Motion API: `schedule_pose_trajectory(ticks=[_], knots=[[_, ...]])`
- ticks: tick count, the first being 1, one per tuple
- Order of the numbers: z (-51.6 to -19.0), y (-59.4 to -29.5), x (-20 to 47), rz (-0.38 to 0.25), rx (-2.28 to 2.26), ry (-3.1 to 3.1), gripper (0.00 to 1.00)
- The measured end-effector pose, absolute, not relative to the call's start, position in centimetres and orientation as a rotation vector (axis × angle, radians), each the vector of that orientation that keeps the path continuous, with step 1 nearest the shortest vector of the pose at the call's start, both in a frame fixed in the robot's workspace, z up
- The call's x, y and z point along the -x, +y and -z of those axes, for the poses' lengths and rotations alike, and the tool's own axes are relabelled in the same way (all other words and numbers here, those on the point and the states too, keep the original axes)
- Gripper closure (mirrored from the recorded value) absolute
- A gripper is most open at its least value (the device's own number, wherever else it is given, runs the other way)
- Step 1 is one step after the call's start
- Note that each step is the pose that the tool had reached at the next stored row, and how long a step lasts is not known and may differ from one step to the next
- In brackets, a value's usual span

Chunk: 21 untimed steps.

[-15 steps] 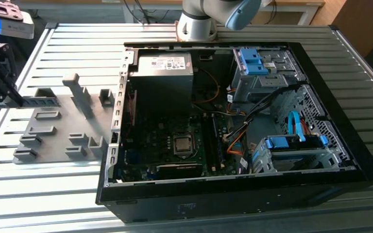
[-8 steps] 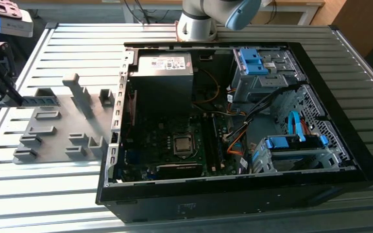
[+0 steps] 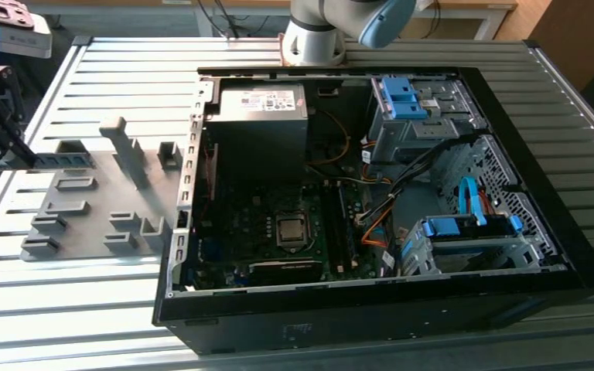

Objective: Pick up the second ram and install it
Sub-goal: 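Pick up the second ram and move it above second insertion slot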

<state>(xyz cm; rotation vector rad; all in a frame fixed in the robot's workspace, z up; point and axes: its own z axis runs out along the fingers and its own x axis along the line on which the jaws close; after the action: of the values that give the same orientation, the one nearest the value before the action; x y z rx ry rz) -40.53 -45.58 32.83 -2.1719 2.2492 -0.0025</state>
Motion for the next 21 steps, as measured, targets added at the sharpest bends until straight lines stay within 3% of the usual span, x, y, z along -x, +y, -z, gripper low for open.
schedule_pose_trajectory(ticks=[21], knots=[[-33.62,-45.58,40.52,0.003,2.172,2.249,0.86]])
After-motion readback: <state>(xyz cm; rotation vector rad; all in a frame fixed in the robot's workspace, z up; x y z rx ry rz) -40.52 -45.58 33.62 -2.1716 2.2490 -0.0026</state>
